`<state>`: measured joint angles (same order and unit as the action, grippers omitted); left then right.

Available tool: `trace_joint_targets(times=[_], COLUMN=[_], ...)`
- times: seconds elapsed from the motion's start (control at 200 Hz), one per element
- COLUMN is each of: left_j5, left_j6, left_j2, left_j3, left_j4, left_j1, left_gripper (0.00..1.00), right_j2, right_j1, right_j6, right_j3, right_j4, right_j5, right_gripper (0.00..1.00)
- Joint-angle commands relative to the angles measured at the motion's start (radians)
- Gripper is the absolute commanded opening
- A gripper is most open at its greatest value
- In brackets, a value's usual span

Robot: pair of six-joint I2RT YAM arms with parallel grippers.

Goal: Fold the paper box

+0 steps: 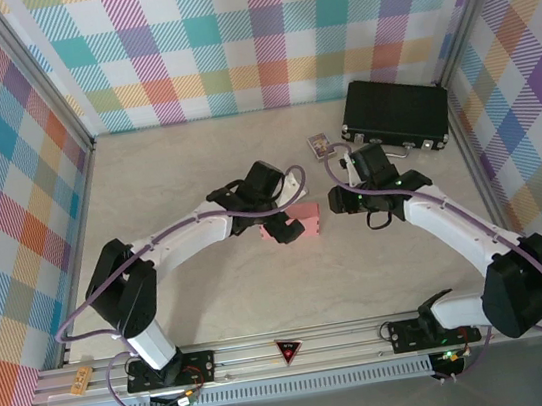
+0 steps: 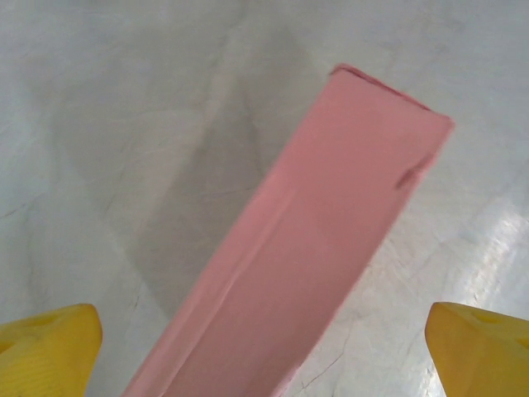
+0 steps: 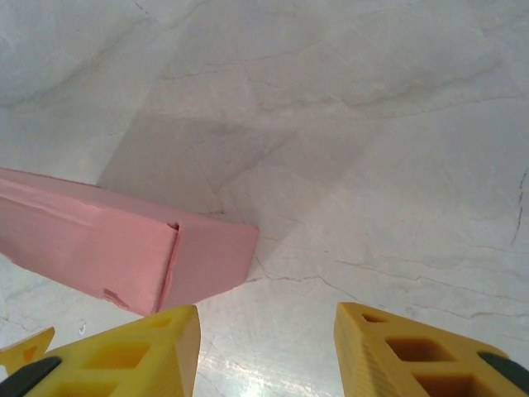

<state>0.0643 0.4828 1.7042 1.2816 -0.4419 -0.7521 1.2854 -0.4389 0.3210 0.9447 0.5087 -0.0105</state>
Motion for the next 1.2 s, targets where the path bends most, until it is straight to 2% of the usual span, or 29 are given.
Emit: trace_joint_targets(times=[0.0,0.325,0.44,0.59,0.75,0.99,1.195], left_j5=[0.103,0.178,0.195,0.156,0.107,-0.078,-0.156], left_j6=[0.177,0.333,0.339,0.326,0.316,0.295,0.292], left_j2=[0.025,0.095,0.114,0.141,0.123,0.053,0.010], left_j3=[0.049,0.100,0.125,0.150,0.121,0.031,-0.032], left_j4=[-0.079,-0.121,-0.152,-0.172,-0.121,0.032,0.093], left_j1=[0.025,0.039,0.037,0.038,0.033,0.030,0.030], left_gripper=[1.00,0.88,0.77,0.60,0.59,0.59,0.55], right_j2=[-0.020,-0.017,-0.015,-0.011,-0.002,0.004,0.008], right_j1=[0.005,0.011,0.012,0.014,0.014,0.016,0.017], right_j6=[-0.010,-0.005,-0.007,-0.008,-0.008,-0.011,-0.011], right_j3=[-0.026,-0.038,-0.041,-0.044,-0.044,-0.043,-0.042], right_j4=[0.030,0.031,0.034,0.034,0.033,0.035,0.035], right_j5=[-0.016,-0.016,-0.010,-0.010,-0.011,-0.006,-0.005], right_gripper=[0.48,0.47,0.47,0.48,0.48,0.48,0.48])
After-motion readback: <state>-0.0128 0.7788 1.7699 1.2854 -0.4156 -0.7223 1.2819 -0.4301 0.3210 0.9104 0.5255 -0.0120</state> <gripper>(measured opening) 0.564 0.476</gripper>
